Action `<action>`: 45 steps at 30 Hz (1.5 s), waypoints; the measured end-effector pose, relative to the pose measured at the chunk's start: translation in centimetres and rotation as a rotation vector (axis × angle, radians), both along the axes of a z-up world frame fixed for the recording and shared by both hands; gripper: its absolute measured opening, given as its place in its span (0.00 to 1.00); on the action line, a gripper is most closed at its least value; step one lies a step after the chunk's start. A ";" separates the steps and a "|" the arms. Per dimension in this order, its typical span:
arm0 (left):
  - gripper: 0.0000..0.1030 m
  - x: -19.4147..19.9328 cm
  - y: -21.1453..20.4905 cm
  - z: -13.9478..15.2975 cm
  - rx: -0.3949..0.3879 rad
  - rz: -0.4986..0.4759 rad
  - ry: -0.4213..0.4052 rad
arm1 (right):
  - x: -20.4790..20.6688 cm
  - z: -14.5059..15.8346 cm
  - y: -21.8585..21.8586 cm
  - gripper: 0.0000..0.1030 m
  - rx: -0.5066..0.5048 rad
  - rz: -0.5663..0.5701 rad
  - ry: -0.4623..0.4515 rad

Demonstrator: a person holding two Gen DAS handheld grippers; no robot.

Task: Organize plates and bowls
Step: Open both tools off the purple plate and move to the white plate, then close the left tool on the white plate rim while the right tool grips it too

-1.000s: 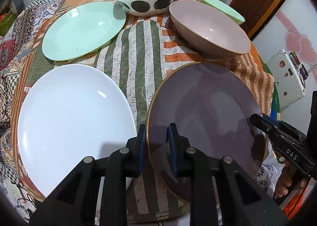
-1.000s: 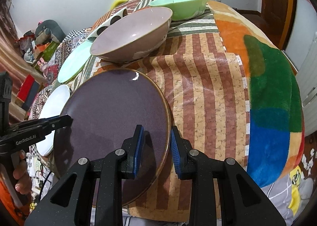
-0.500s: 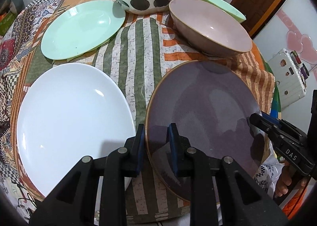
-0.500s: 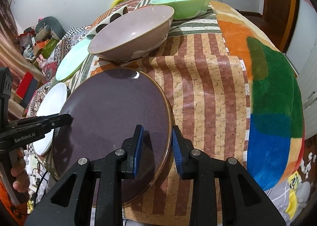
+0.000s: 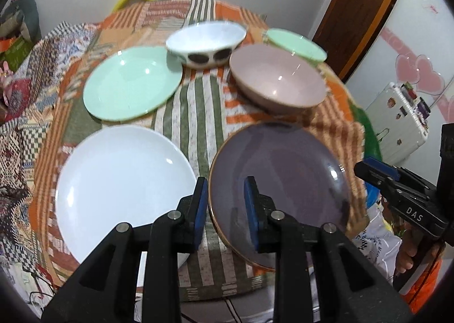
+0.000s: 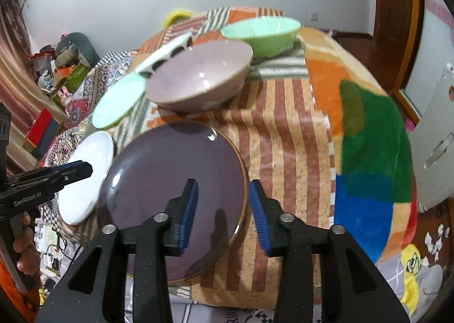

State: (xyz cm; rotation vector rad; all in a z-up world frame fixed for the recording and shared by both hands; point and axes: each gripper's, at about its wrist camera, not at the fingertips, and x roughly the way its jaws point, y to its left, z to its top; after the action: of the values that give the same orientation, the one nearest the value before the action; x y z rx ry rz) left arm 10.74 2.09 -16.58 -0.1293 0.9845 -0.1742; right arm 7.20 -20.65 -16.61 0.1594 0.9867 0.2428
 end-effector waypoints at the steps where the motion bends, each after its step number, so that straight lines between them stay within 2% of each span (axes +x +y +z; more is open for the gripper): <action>1: 0.25 -0.4 0.1 0.6 0.001 -0.001 -0.018 | -0.2 0.5 0.1 0.39 0.000 0.002 -0.015; 3: 0.26 -1.2 0.4 1.7 0.003 -0.001 -0.059 | -0.3 1.3 0.4 0.40 0.000 0.009 -0.040; 5: 0.34 -1.9 0.7 2.7 0.005 0.005 -0.097 | -0.4 2.1 0.7 0.41 -0.003 0.013 -0.063; 9: 0.45 -3.4 1.6 4.4 -0.001 0.037 -0.165 | -0.8 3.7 1.8 0.51 -0.004 0.028 -0.122; 12: 0.50 -4.2 2.8 5.1 -0.004 0.065 -0.192 | -0.8 4.5 2.8 0.52 -0.011 0.049 -0.150; 14: 0.59 -4.8 3.7 5.5 -0.001 0.092 -0.207 | -0.9 4.8 3.5 0.55 -0.019 0.061 -0.164; 20: 0.77 -6.1 6.5 5.6 0.005 0.173 -0.230 | -0.9 5.5 6.0 0.71 -0.028 0.107 -0.194; 22: 0.80 -6.5 7.5 5.4 0.018 0.202 -0.233 | -0.8 5.5 6.9 0.74 -0.023 0.121 -0.198; 31: 0.80 -6.9 12.1 3.0 0.026 0.301 -0.173 | 0.3 4.5 11.0 0.74 -0.031 0.193 -0.178; 45: 0.80 -6.4 16.7 -2.7 0.005 0.362 -0.027 | 3.2 1.1 16.3 0.74 -0.062 0.283 -0.088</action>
State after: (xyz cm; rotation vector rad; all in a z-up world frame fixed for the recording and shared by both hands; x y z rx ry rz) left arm 4.34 18.79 -19.26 -0.2967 0.9187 0.1575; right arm 10.41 -4.34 -15.49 -0.0482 0.9269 0.4734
